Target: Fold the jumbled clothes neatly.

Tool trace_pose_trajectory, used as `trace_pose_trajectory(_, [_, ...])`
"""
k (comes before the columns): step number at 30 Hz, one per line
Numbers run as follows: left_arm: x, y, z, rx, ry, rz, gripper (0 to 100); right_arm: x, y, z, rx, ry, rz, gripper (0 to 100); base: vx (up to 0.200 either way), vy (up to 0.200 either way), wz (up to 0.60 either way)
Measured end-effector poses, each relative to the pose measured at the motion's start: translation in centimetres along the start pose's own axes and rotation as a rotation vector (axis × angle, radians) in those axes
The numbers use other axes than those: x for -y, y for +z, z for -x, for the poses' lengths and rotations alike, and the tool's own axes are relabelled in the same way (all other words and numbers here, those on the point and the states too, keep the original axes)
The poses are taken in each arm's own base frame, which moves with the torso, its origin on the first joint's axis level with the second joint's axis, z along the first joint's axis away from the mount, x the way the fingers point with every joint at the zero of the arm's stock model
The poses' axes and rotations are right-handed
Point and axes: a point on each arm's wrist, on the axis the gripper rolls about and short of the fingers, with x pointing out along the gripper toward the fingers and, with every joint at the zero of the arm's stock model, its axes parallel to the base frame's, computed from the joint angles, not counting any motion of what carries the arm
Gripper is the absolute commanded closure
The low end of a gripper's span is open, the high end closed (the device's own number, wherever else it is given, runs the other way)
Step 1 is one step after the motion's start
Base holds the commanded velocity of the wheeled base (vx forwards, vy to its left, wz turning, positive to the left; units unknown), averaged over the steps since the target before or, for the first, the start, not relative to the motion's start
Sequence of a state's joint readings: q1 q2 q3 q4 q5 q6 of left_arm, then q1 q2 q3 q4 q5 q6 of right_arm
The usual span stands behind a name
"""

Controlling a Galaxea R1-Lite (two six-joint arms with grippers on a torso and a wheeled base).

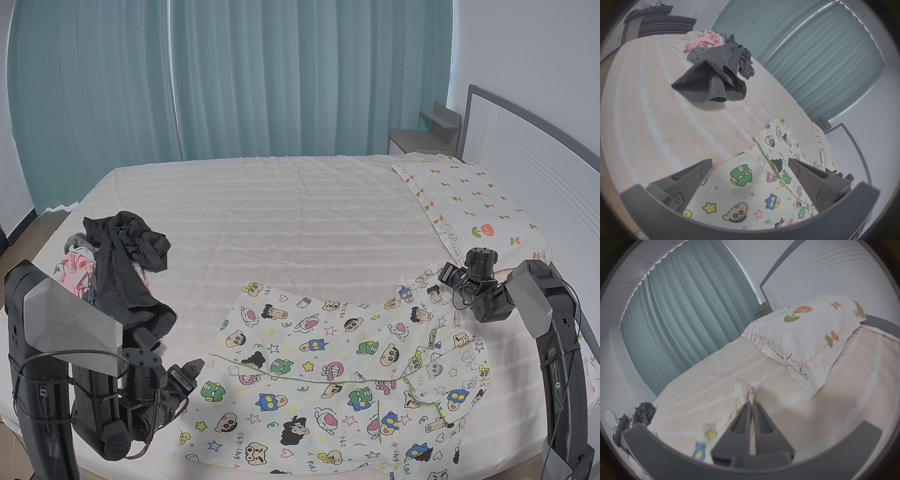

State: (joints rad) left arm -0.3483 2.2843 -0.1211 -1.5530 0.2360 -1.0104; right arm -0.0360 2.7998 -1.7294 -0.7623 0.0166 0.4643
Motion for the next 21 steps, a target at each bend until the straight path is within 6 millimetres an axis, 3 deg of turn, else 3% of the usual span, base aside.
trace_pose_trajectory(11, [0.2,0.1,0.2,-0.002,-0.011,0.004,0,0.3,0.2,1.9,-0.045,-0.024,-0.016,0,0.000,0.000,0.00])
trace_pose_trajectory(17, [0.4,0.1,0.5,-0.005,-0.023,0.006,0,1.0,-0.3,5.7,-0.124,-0.031,-0.027,0,0.000,0.000,0.00])
trace_pose_trajectory(21, [0.5,0.0,0.6,-0.009,-0.031,0.008,0,1.3,-0.6,8.8,-0.159,-0.017,-0.035,0,-0.200,0.000,0.00])
